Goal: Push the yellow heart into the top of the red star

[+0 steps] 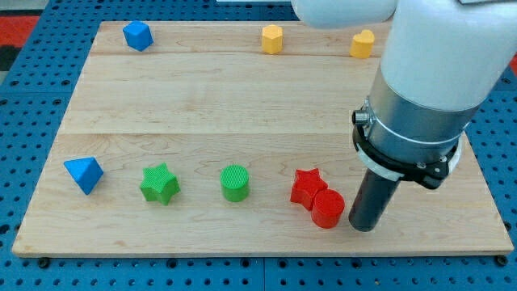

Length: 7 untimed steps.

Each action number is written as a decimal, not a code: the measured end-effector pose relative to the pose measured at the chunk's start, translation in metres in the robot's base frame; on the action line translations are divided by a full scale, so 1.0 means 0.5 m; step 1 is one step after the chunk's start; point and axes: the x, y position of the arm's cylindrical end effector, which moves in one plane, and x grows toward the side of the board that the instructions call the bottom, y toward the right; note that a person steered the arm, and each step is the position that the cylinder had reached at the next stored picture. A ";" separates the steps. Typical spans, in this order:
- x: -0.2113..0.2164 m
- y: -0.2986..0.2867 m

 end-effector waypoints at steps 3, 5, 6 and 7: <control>-0.052 -0.118; -0.161 0.009; -0.333 0.150; -0.488 0.273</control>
